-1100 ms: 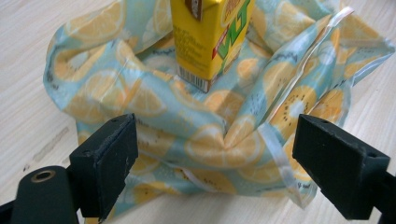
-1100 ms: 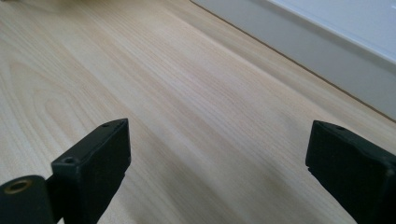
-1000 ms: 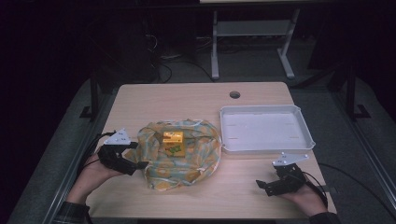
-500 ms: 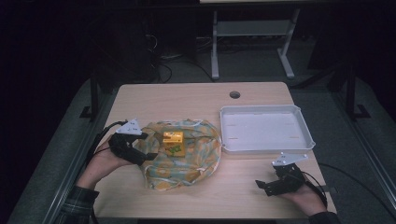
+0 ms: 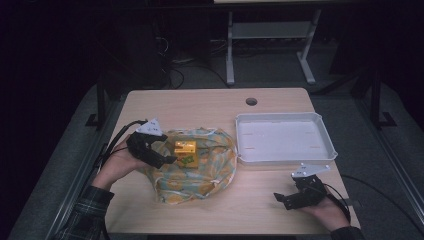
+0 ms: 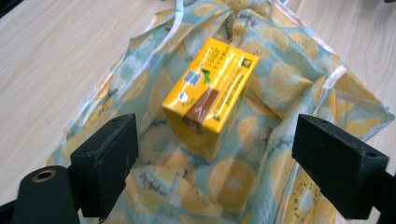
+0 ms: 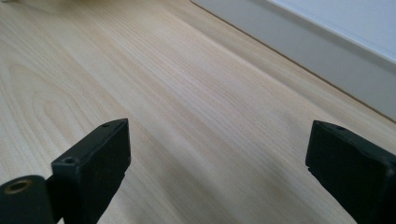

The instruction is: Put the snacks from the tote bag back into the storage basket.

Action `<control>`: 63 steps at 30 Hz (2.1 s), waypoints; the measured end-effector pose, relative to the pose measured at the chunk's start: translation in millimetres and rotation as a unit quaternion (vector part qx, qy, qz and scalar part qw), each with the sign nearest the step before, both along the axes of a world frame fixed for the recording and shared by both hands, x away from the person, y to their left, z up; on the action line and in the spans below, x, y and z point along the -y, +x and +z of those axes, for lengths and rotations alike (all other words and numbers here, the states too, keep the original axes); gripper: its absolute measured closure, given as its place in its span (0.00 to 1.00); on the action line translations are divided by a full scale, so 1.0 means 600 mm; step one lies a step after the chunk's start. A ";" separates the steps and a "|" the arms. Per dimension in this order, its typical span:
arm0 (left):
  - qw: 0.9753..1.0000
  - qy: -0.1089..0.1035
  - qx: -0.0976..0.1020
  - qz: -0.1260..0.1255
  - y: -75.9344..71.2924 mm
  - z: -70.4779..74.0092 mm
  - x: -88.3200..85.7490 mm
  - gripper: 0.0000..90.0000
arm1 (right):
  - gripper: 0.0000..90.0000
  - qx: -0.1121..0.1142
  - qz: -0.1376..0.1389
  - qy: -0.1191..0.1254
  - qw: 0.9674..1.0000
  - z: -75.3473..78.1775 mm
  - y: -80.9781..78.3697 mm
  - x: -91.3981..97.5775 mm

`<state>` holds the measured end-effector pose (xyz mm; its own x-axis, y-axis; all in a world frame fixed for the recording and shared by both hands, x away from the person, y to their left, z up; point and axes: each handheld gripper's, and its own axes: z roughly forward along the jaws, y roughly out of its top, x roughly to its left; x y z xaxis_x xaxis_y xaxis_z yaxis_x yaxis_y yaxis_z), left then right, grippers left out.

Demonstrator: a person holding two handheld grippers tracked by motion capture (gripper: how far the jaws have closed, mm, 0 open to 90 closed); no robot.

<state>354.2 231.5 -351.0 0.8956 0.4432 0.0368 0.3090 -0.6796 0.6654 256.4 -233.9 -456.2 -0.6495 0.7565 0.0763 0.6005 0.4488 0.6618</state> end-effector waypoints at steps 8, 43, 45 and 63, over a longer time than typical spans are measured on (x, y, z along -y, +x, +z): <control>1.000 0.011 -0.004 -0.016 0.013 0.006 0.024 0.16 | 0.07 0.000 -0.001 0.002 1.000 0.000 0.000 0.000; 0.980 0.163 -0.048 -0.103 0.070 -0.010 0.108 0.16 | 0.07 -0.007 0.002 0.009 1.000 -0.001 -0.002 0.001; 0.979 0.169 -0.049 -0.106 0.072 -0.013 0.111 0.17 | 0.07 -0.007 0.002 0.009 1.000 0.000 -0.001 0.001; 0.971 0.191 -0.061 -0.131 0.082 -0.033 0.121 0.41 | 0.07 -0.009 0.003 0.008 1.000 -0.001 -0.002 0.003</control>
